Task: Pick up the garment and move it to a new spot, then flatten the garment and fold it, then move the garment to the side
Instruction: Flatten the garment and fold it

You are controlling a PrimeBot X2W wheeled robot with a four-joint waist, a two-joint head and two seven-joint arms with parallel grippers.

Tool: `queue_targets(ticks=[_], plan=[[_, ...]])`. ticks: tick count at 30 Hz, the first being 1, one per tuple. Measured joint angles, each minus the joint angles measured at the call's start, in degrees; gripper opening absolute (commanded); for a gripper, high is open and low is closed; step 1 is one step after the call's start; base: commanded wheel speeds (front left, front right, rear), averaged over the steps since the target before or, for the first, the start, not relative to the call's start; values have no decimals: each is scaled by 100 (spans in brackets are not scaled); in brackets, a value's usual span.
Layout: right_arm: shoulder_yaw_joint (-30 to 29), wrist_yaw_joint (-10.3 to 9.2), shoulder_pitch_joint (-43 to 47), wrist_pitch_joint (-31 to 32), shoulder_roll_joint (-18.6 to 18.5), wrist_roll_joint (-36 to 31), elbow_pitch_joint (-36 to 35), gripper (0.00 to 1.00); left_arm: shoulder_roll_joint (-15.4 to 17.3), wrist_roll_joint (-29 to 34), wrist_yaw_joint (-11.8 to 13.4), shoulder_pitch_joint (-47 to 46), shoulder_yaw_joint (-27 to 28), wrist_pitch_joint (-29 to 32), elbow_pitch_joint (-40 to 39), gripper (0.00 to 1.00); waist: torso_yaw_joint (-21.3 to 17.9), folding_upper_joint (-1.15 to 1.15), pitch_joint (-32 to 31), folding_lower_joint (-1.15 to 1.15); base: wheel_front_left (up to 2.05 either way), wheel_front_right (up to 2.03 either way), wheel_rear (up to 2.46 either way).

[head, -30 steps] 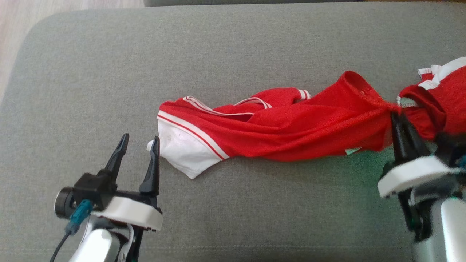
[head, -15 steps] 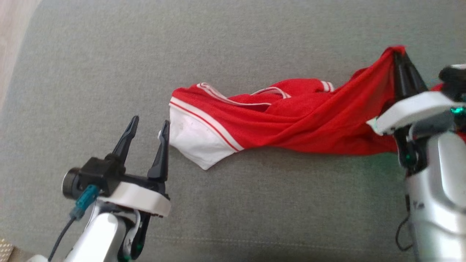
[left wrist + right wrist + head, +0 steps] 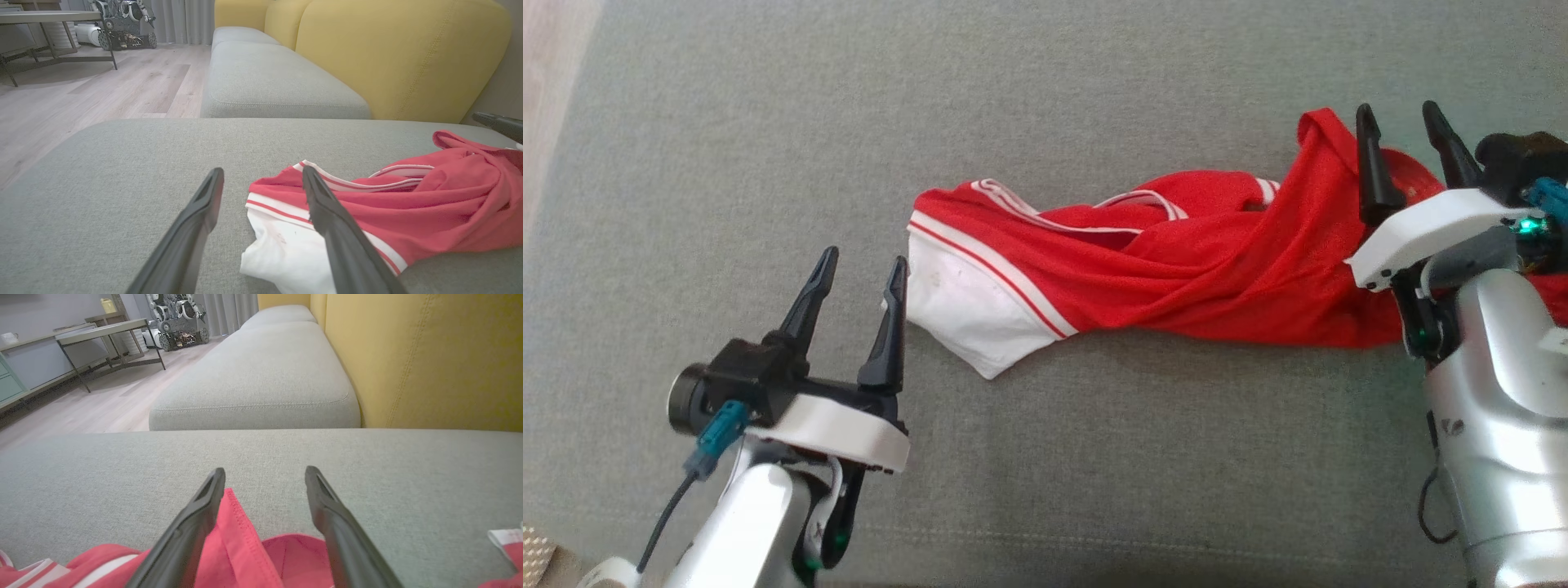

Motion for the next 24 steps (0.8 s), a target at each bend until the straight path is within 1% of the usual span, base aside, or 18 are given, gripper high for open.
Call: queue_targets(ticks=[2,5,9,13,19,24], plan=[[87,0,48,-82,-47,1,-114,100,1,0,0,6,12,0,5,100,-51,0,-55,0,0,0,0],[226,0,262,-154,-78,1,-546,100,7,8,1,27,27,-4,12,100,-136,0,-154,0,0,0,0],[245,0,890,-167,-165,0,-1351,100,15,8,43,61,62,-5,10,100,-250,0,-298,-1,0,0,0],[133,0,1662,62,-159,-40,-2259,100,52,8,59,248,129,-5,0,100,-348,0,-453,-1,0,0,0],[33,0,2769,521,76,-137,-3450,100,178,8,147,502,147,3,-16,100,-465,0,-708,-1,0,0,0],[-9,0,3406,767,216,-180,-4011,100,221,4,185,684,151,62,-62,100,-546,0,-880,-1,0,0,0]])
